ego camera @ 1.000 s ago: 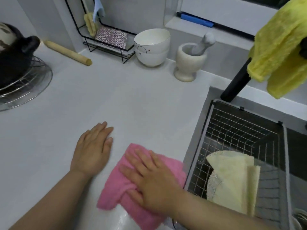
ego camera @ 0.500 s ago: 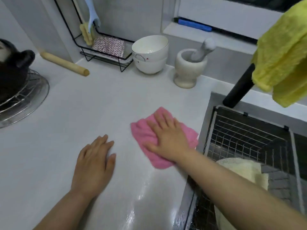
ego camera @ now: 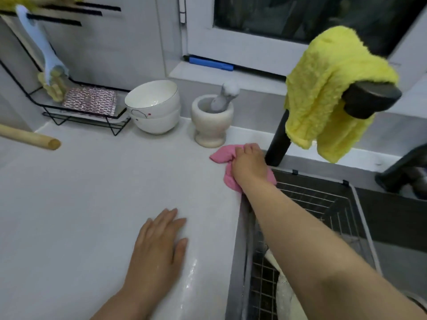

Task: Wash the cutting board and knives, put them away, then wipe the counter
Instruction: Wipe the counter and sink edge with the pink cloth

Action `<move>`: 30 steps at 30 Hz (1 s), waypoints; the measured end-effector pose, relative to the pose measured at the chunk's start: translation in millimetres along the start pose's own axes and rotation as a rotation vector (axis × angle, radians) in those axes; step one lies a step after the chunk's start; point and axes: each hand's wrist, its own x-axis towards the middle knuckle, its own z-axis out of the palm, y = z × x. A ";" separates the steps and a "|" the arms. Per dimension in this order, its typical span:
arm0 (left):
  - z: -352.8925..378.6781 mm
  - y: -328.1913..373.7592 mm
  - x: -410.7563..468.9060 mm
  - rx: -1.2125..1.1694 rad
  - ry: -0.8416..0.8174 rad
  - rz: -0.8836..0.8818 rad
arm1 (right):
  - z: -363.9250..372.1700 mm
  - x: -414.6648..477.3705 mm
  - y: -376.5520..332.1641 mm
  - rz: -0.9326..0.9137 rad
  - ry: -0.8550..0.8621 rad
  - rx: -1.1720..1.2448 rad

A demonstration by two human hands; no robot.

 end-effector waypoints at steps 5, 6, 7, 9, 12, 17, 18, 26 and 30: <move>35.8 48.8 46.7 -0.065 -0.037 -0.002 | -2.8 -10.8 21.4 -0.263 -0.004 0.147; 41.1 55.2 50.9 -0.069 -0.046 -0.010 | -7.2 -18.7 33.9 -0.359 -0.058 0.166; 45.7 61.5 53.9 -0.049 -0.043 0.005 | -11.6 -27.8 47.0 -0.411 -0.101 0.200; 52.8 75.1 60.2 -0.010 -0.039 0.043 | -16.6 -47.8 76.9 -0.456 -0.106 0.289; 57.4 89.3 68.7 0.012 -0.083 0.023 | -29.4 -71.6 127.0 -0.223 0.062 0.485; 60.5 93.9 73.1 0.075 -0.104 0.002 | -74.9 -50.1 174.3 0.028 0.632 0.532; 61.1 93.8 73.4 0.081 -0.109 -0.004 | -79.5 -34.8 177.7 0.015 0.525 0.512; 62.6 95.2 76.8 0.127 -0.135 -0.014 | -39.5 15.9 180.2 -0.256 -0.231 0.109; 61.2 95.4 77.1 0.136 -0.153 -0.013 | -59.7 -16.2 226.3 -0.236 -0.281 0.258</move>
